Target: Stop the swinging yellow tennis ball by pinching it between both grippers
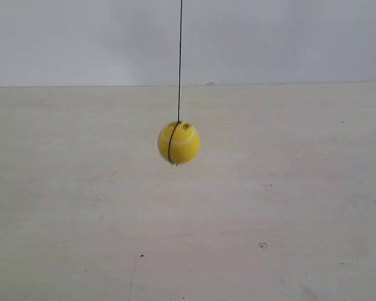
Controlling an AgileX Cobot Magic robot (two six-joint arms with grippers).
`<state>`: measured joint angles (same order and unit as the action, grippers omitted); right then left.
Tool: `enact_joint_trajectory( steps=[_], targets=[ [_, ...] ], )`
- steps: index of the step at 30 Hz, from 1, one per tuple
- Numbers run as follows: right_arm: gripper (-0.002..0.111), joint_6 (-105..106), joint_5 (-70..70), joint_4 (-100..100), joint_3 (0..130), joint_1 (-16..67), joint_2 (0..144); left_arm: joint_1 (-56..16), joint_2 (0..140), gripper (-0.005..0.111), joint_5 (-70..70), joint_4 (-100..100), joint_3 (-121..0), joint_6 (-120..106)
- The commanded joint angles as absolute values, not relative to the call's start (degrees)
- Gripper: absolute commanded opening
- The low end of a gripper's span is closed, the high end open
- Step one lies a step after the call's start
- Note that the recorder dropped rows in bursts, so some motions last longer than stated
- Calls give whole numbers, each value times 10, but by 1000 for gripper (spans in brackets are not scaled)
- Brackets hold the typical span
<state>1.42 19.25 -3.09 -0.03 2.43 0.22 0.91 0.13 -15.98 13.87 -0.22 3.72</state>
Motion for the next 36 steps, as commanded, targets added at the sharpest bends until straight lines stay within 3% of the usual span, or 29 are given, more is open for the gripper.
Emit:
enact_joint_trajectory(
  steps=[1, 9, 17, 23, 29, 36],
  targets=[
    [0, 20, 130, -33, 0, 22, 0, 11, 0, 5, -82, 146, 0, 29],
    [0, 10, -60, -33, 0, 22, 0, 11, 0, 5, 120, 143, 0, 51],
    [0, -144, -146, -33, 0, 22, 0, 11, 0, 5, 201, 153, 0, 446],
    [0, -268, -149, -60, 0, 25, 0, 11, 9, 5, 241, 335, -9, 597],
    [0, -428, -147, -244, 49, 74, 43, 11, 121, 5, 366, 520, -70, 715],
    [0, -532, -232, -450, 69, 175, 187, 11, 307, 5, 544, 653, -106, 695]
  ],
)
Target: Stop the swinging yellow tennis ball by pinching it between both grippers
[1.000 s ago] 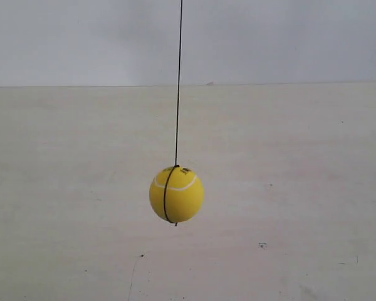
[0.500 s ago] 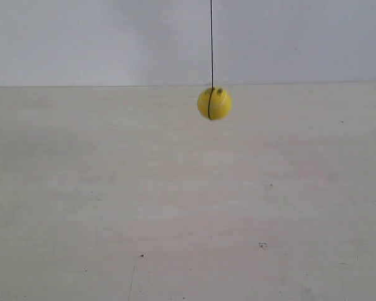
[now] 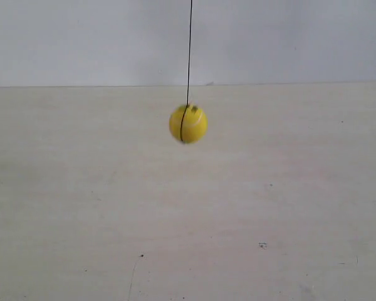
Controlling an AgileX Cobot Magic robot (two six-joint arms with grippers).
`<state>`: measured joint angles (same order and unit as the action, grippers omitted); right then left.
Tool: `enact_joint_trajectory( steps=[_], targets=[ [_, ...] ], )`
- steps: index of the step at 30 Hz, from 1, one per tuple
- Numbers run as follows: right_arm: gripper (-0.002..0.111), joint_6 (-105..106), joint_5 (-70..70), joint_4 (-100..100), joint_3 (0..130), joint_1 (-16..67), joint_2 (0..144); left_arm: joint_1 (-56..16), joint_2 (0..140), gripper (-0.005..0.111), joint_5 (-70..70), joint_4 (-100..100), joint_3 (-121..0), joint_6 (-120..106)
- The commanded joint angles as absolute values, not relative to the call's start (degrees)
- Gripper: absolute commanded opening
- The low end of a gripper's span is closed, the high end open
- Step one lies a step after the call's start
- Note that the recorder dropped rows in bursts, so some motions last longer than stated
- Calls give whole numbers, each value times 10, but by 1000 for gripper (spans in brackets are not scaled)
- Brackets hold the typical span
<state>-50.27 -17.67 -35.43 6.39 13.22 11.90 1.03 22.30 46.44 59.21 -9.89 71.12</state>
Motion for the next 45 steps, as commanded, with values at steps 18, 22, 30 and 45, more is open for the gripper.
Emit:
enact_joint_trajectory(
  steps=[18, 22, 30, 45],
  targets=[
    [0, -382, -442, -512, 123, 273, 624, 5, 670, 5, 700, 688, -106, 418],
    [0, -341, -444, -502, 174, 273, 696, -18, 737, 5, 700, 617, -106, 303],
    [0, -240, -391, -416, 273, 273, 808, -60, 860, 5, 700, 537, -177, 234],
    [0, -182, -382, -382, 333, 273, 892, -60, 991, 5, 700, 598, -264, 244]
  ],
)
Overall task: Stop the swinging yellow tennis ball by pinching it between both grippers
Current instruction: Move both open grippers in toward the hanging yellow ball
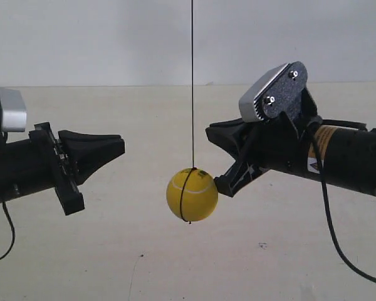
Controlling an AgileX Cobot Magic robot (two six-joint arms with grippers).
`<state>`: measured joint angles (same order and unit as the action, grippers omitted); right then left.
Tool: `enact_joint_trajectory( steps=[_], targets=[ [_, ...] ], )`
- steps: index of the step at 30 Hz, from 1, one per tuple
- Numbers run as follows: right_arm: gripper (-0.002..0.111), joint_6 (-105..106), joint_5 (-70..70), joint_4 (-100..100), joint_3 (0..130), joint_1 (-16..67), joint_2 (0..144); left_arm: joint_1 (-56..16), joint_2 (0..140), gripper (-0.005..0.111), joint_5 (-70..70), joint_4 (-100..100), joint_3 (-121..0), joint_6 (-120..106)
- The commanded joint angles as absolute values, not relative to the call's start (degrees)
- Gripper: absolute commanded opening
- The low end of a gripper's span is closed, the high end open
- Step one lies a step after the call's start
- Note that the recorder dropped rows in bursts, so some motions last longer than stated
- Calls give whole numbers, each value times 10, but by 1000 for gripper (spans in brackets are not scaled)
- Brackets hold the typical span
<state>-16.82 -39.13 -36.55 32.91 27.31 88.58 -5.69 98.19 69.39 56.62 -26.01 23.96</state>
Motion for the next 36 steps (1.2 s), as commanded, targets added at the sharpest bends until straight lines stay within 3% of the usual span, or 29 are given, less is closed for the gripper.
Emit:
enact_joint_trajectory(
  steps=[1, 10, 15, 20, 36],
  targets=[
    [0, -197, -381, -392, 333, 273, 892, -60, 991, 5, 700, 610, -264, 244],
    [0, -312, -420, -514, 333, 273, 892, -60, 991, 5, 700, 649, -267, 244],
    [0, -304, -442, -514, 333, 273, 892, -64, 1016, 5, 700, 630, -277, 240],
    [0, -275, -422, -486, 333, 273, 892, -118, 1045, 5, 700, 620, -291, 179],
    [0, -280, -413, -481, 333, 273, 892, -120, 1045, 5, 700, 584, -294, 174]
  ],
)
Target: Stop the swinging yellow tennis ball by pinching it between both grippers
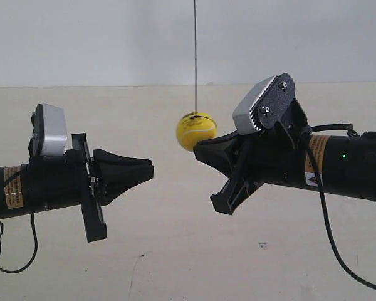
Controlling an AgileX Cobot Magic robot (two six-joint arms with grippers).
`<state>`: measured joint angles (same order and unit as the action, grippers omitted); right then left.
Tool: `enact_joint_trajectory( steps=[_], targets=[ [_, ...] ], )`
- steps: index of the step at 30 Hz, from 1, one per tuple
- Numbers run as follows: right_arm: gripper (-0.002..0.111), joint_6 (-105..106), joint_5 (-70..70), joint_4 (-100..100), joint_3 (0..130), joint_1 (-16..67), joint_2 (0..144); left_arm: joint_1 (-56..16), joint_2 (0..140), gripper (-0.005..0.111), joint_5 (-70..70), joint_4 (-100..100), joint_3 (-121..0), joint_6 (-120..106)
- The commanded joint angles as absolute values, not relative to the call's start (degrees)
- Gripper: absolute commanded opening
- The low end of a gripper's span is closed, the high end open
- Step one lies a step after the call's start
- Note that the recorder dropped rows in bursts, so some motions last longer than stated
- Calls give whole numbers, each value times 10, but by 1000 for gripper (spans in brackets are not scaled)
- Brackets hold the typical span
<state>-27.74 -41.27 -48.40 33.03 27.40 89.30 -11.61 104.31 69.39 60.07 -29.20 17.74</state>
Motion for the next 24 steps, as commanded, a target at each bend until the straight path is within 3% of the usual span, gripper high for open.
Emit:
enact_joint_trajectory(
  steps=[1, 24],
  targets=[
    [0, -280, -413, -481, 333, 273, 892, -120, 1045, 5, 700, 580, -294, 174],
    [0, -283, -413, -483, 333, 273, 892, -120, 1045, 5, 700, 578, -294, 168]
  ],
)
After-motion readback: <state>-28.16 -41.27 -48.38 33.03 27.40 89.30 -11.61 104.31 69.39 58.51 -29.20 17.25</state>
